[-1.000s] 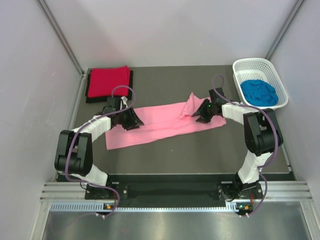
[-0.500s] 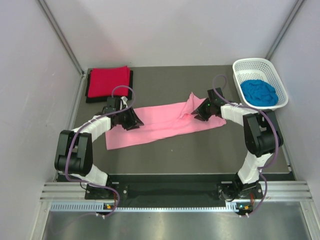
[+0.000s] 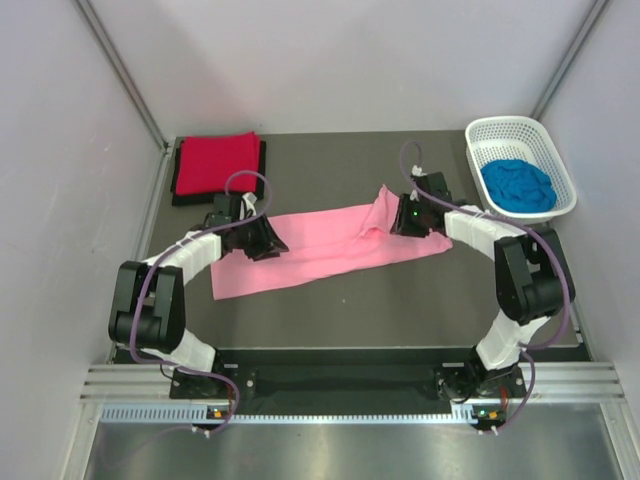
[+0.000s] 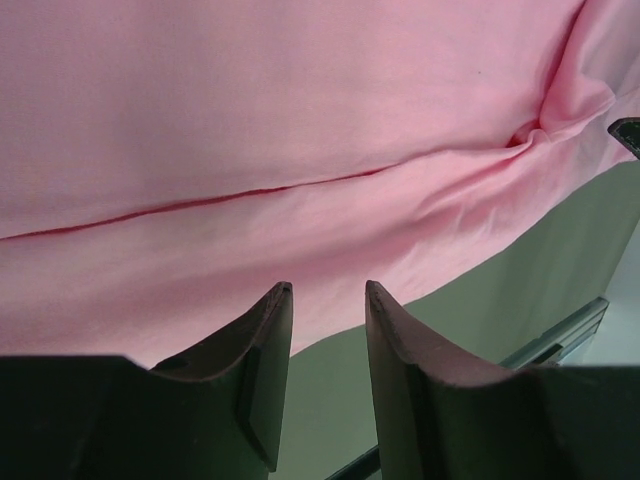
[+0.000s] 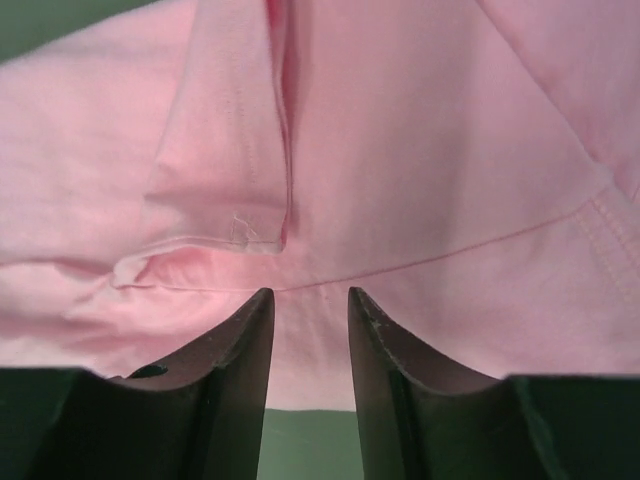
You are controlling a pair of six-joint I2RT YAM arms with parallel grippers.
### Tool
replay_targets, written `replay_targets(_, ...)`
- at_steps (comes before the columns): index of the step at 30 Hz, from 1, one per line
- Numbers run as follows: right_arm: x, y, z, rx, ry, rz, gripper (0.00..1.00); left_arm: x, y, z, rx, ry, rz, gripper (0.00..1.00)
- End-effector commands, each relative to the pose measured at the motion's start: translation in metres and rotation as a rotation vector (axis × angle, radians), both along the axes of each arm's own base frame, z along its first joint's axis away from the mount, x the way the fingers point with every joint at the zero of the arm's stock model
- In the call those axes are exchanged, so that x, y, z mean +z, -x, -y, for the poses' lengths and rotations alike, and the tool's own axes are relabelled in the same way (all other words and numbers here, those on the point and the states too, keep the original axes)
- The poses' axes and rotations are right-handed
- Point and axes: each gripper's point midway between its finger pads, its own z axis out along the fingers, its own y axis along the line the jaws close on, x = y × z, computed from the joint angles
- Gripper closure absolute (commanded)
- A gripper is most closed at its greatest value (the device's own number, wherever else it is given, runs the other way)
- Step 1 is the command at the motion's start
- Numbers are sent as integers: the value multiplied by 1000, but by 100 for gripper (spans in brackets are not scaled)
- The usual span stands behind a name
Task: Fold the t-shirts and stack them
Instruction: Fold the tshirt
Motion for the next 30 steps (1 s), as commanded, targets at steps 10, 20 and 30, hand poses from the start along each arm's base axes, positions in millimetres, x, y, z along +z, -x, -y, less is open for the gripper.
replay_targets(10,16,-15,-17,635,358,280,53,23,-1,8,-100,43,72,60)
replay_targets(20,16,-16,-25,747,505,392,55,20,-1,9,-101,66,58,60)
replay_targets(30,13,-23,-30,769,552,405,59,17,-2,7,-90,82,42,61)
